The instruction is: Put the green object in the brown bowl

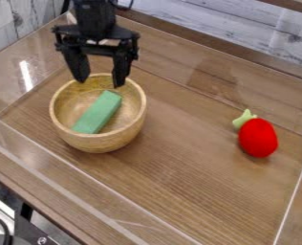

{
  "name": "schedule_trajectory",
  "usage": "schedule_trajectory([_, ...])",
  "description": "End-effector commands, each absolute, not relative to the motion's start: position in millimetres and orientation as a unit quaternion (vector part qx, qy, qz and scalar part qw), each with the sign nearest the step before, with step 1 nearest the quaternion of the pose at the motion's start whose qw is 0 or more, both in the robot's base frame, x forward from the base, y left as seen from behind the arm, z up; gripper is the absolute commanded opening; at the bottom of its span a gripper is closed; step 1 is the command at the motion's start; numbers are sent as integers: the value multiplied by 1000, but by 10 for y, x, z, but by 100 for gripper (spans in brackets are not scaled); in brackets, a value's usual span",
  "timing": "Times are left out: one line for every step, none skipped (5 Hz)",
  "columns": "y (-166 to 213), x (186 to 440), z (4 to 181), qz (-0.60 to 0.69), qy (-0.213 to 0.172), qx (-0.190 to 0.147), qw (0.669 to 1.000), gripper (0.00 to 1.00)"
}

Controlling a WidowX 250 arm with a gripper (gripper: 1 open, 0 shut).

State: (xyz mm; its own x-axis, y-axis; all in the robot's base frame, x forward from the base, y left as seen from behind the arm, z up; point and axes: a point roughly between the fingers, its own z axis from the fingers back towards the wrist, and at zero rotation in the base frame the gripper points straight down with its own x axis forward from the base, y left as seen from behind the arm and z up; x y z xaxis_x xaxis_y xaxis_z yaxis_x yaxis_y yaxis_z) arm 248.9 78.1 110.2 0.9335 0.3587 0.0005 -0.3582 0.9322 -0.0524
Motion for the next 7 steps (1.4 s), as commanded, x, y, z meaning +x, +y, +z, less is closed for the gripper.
schedule_trajectory([751,2613,1339,173,-44,-18,984,100])
schedule_trajectory([740,2681,1447,180,-45,-17,982,100])
schedule_trajectory([712,2738,1528,190,-45,-19,981,100])
schedule_trajectory([502,2798,1372,173,-40,-20,984,100])
schedule_trajectory([364,2800,1152,155,-34,-16,987,0])
schedule_trajectory([305,2847,1127,157,-36,-17,987,100])
schedule_trajectory([220,2911,1160,163,-37,-17,986,100])
